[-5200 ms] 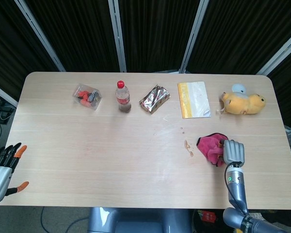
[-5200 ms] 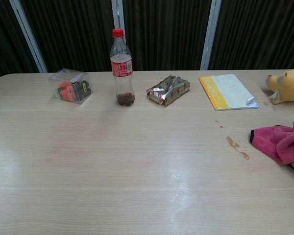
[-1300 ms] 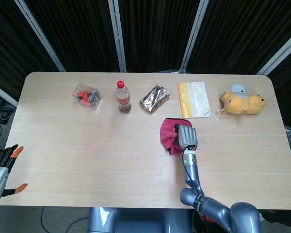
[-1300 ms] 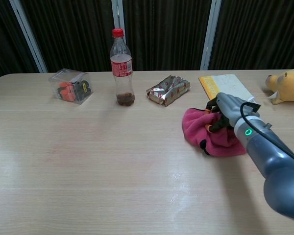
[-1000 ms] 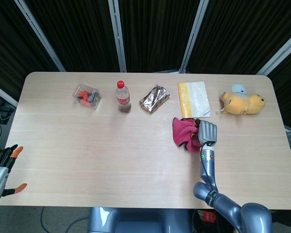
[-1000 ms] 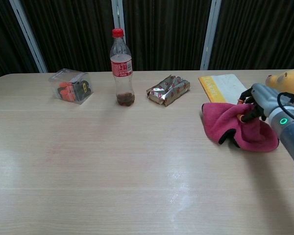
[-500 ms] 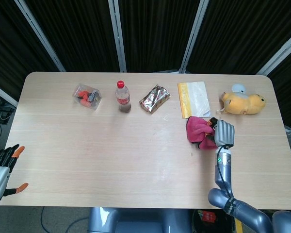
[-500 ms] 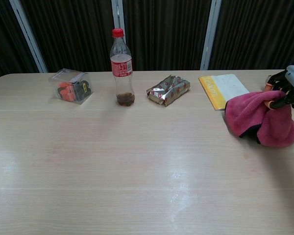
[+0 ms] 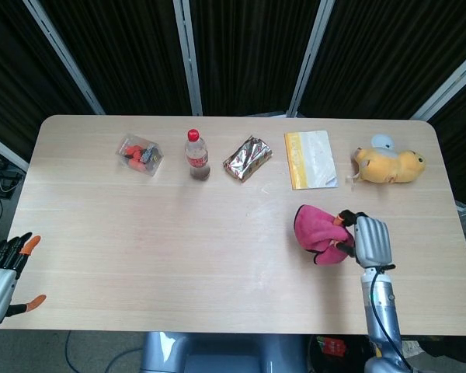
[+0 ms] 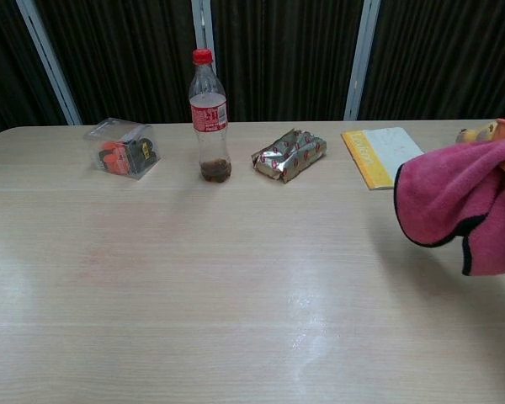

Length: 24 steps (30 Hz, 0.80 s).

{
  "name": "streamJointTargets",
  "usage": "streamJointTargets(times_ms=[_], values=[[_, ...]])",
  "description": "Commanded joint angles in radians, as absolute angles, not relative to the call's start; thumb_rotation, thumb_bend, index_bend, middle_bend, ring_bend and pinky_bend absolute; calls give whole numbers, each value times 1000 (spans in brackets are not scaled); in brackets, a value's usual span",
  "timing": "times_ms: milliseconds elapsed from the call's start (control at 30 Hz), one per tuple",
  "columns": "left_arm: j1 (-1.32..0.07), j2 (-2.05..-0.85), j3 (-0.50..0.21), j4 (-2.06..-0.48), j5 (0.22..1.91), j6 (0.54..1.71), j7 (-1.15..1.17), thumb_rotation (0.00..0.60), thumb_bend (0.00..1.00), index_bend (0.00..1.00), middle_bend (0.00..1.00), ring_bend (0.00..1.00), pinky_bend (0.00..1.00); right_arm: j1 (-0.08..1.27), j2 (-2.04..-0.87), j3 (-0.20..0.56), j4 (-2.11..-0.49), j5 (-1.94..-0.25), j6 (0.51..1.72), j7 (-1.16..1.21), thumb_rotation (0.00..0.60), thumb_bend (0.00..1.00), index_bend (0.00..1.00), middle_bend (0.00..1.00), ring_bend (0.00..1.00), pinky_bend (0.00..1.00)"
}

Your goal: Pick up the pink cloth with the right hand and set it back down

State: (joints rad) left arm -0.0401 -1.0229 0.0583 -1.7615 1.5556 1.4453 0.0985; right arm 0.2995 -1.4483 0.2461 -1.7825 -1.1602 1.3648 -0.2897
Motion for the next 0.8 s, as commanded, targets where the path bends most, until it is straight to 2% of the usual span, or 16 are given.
streamJointTargets(times_ms=[33, 133, 200, 300, 400, 500, 633, 800], values=[[-41, -1023, 59, -1762, 1556, 1444, 101, 600, 0, 19, 0, 0, 0, 265, -1408, 195, -1827, -1199, 1369, -260, 600, 472, 653, 522, 395, 692], [-40, -1025, 59, -1761, 1557, 1444, 103, 600, 0, 19, 0, 0, 0, 258, -1377, 158, -1841, -1219, 1334, -232, 600, 299, 474, 333, 208, 658], [-41, -1025, 59, -1761, 1558, 1445, 104, 600, 0, 19, 0, 0, 0, 262, -1361, 139, -1839, -1230, 1309, -231, 600, 185, 320, 158, 51, 514], [-40, -1026, 58, -1759, 1559, 1447, 103, 600, 0, 19, 0, 0, 0, 270, -1343, 122, -1830, -1240, 1285, -253, 600, 72, 156, 13, 0, 318], [-40, -1025, 58, -1759, 1557, 1445, 102, 600, 0, 18, 0, 0, 0, 274, -1328, 112, -1836, -1238, 1282, -296, 600, 7, 89, 0, 0, 219], [-41, -1024, 58, -1759, 1558, 1445, 100, 600, 0, 17, 0, 0, 0, 271, -1307, 106, -1850, -1251, 1301, -342, 600, 0, 70, 0, 0, 171], [-40, -1023, 58, -1758, 1559, 1447, 96, 600, 0, 16, 0, 0, 0, 255, -1277, 101, -1867, -1283, 1344, -361, 600, 0, 70, 0, 0, 150], [-40, -1023, 58, -1756, 1563, 1448, 94, 600, 0, 8, 0, 0, 0, 194, -1228, 85, -1874, -1360, 1461, -351, 600, 2, 70, 0, 0, 140]])
